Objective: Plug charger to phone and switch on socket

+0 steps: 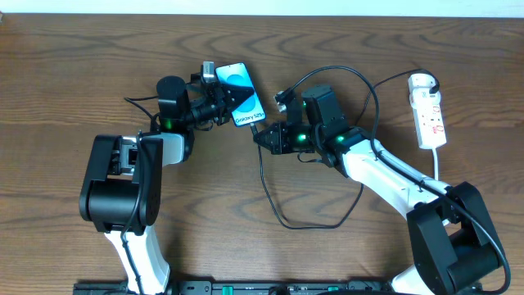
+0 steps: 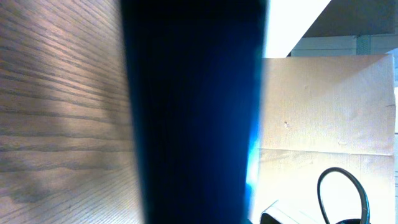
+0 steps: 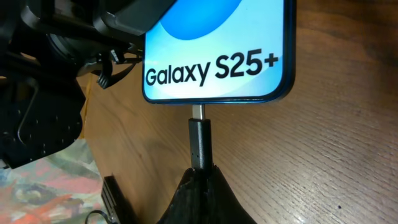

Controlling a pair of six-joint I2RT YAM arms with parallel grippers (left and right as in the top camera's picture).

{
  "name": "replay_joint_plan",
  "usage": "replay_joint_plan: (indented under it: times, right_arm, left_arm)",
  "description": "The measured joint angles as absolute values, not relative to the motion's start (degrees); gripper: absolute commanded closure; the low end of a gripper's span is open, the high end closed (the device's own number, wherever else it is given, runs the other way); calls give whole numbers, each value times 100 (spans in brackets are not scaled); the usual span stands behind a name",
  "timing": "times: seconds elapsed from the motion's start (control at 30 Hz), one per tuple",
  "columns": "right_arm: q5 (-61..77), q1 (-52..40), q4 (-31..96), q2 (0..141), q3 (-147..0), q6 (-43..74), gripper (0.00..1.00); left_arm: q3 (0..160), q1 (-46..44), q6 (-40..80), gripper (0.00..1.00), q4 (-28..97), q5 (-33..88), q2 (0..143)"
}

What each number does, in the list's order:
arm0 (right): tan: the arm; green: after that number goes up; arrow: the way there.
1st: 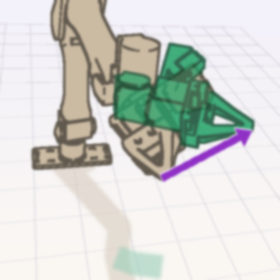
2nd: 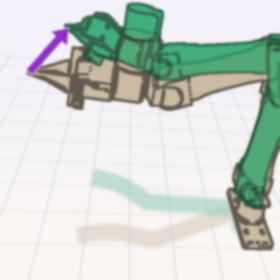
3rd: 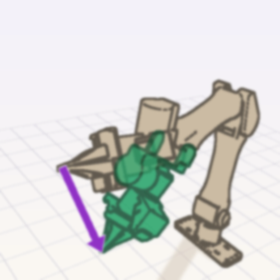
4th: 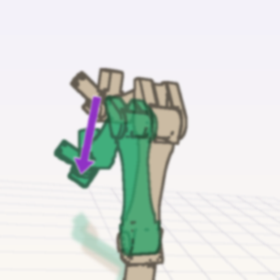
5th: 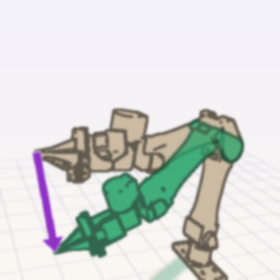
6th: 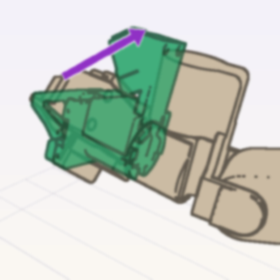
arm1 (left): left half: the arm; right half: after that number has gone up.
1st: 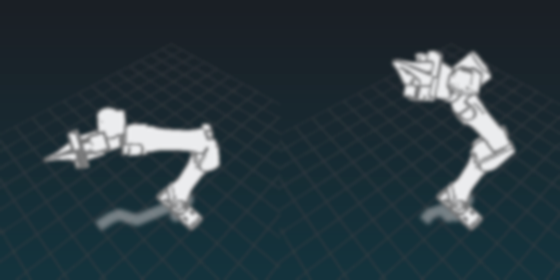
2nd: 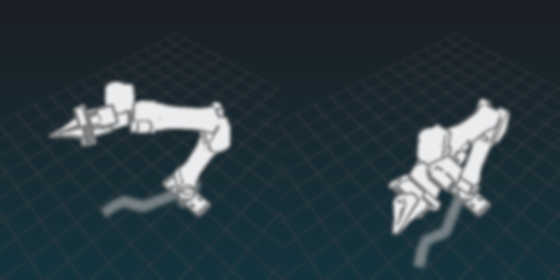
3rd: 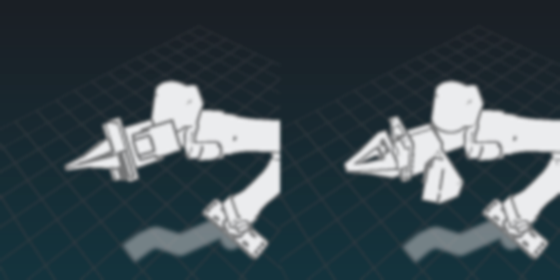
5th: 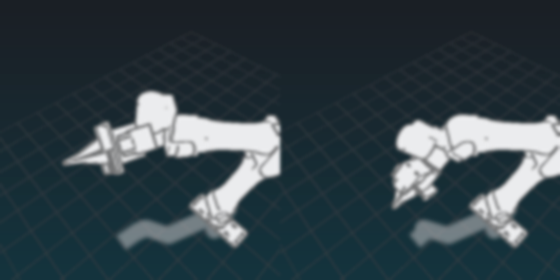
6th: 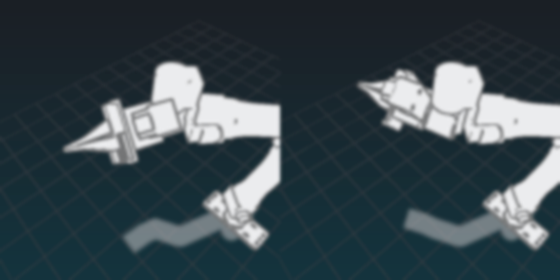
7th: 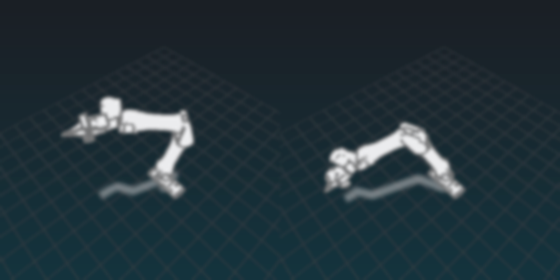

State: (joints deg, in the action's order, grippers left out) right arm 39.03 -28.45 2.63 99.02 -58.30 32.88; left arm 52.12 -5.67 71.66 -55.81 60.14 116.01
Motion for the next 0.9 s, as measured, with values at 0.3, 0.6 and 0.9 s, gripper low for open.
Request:
replay_joint_plan:
  times: [0.3,0.6,0.9]
  right_arm:
    - [3924,-2845,167,9902,-5815,3350,99]
    - [4049,-2845,-174,10252,-5811,3441,99]
    - [4228,-2847,-506,10427,-5811,3645,99]
  left_arm:
    - [5216,-545,7150,93,-5586,6027,11601]
    - [5218,-545,7159,93,-5769,6080,11601]
    - [5218,-545,7179,93,-5924,6163,11601]
